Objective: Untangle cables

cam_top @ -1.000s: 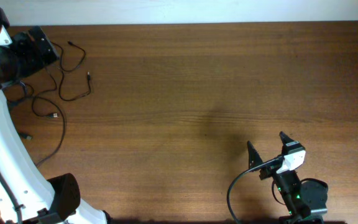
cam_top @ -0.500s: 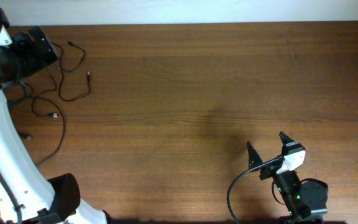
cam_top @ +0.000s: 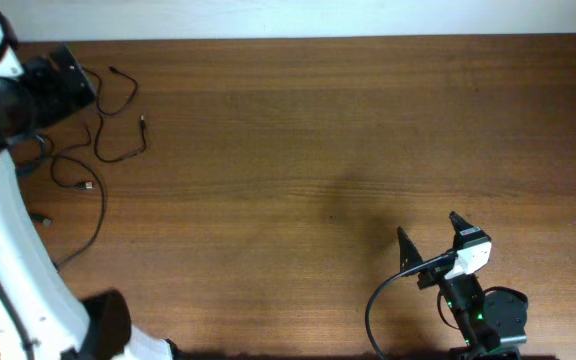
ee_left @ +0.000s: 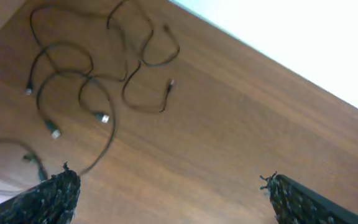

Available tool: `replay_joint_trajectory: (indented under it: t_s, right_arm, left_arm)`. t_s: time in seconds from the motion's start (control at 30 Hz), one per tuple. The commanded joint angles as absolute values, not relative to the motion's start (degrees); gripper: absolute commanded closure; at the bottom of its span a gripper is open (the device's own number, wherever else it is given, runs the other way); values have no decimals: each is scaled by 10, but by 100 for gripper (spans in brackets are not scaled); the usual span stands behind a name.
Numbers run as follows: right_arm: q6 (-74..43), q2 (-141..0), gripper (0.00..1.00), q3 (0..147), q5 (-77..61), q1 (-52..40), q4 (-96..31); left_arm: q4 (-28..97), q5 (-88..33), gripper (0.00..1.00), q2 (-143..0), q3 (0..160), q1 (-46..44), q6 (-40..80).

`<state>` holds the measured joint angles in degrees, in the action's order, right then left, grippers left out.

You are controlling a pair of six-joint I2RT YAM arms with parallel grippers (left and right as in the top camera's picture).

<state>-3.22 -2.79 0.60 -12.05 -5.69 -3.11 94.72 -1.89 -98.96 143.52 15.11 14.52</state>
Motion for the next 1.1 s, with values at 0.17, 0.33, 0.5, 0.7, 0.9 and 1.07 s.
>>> replay_joint_trajectory:
  t_s: [0.17,0.33,0.5,0.7,0.9,1.07]
  right_arm:
    - [-34,-21,1,3,-128,-61,-34]
    - [-34,-21,1,3,-128,-61,-34]
    - [-34,-21,1,3,-128,-61,-34]
    - [-34,-21,1,3,-128,-61,-34]
    - [-34,-21,1,3,-128,-61,-34]
    - [-34,-21,1,3,-128,-61,-34]
  left_arm:
    - [783,-11,1,-655,1016,58,140]
    - [641,0,1,-487,761,58,140]
    - [438,2,1,-333,516,58,140]
    - [207,2,0,-156,293,58,140]
    - [57,4,1,-35,132,58,140]
    - [-17,32,1,-3,39,54,140]
